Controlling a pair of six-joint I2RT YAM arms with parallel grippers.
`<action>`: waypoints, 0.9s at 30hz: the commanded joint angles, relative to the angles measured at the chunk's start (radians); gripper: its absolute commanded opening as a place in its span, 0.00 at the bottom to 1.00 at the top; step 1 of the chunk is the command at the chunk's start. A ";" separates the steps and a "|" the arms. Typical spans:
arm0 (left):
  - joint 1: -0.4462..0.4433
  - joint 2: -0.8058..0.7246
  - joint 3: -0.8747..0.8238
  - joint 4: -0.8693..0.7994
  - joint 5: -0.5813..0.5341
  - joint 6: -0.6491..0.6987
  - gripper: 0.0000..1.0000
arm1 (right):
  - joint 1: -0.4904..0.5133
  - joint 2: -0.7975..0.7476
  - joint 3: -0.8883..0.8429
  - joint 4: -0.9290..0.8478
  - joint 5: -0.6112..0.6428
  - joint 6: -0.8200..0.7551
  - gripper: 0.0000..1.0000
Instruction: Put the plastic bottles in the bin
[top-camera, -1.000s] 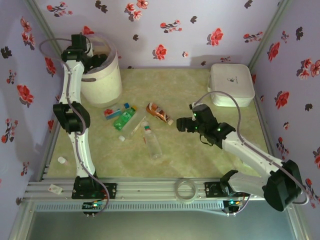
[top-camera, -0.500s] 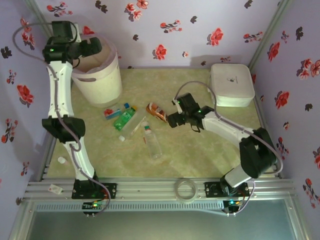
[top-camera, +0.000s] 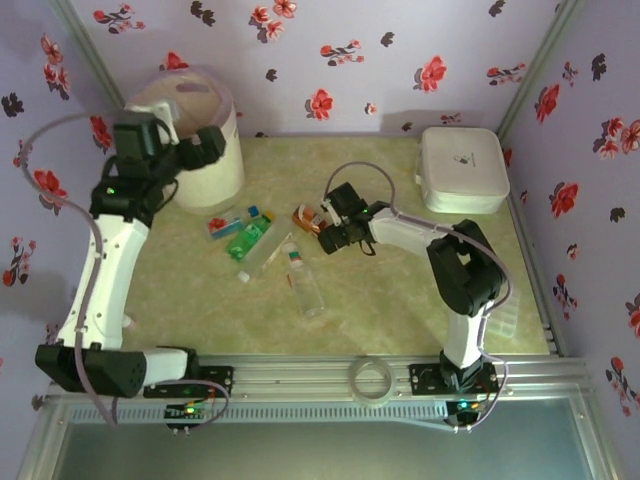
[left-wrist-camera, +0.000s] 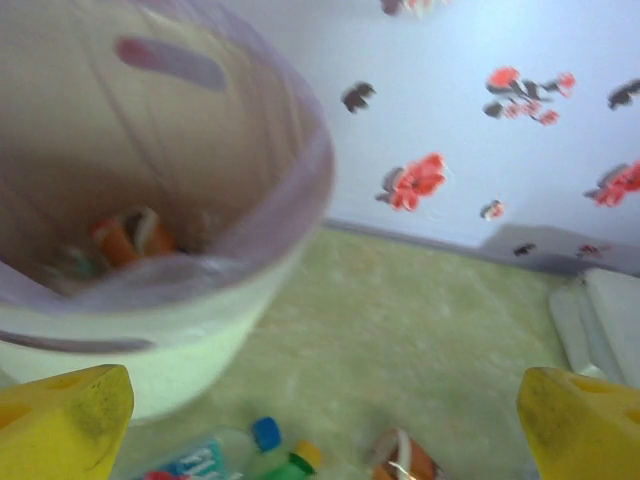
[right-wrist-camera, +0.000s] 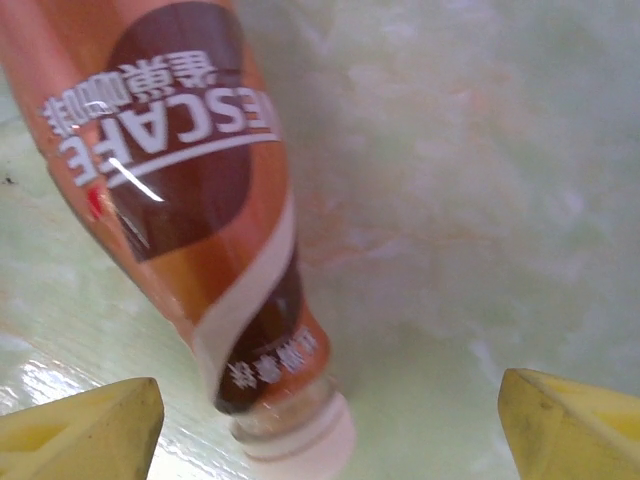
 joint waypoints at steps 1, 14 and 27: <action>-0.079 -0.045 -0.111 0.125 -0.014 -0.079 0.99 | 0.013 0.046 0.040 0.000 0.019 -0.010 0.83; -0.184 -0.225 -0.544 0.280 0.031 -0.331 0.99 | 0.014 0.101 0.019 0.062 0.033 0.024 0.44; -0.190 -0.057 -0.622 0.720 0.282 -0.596 1.00 | 0.010 -0.205 -0.216 0.172 -0.002 0.126 0.20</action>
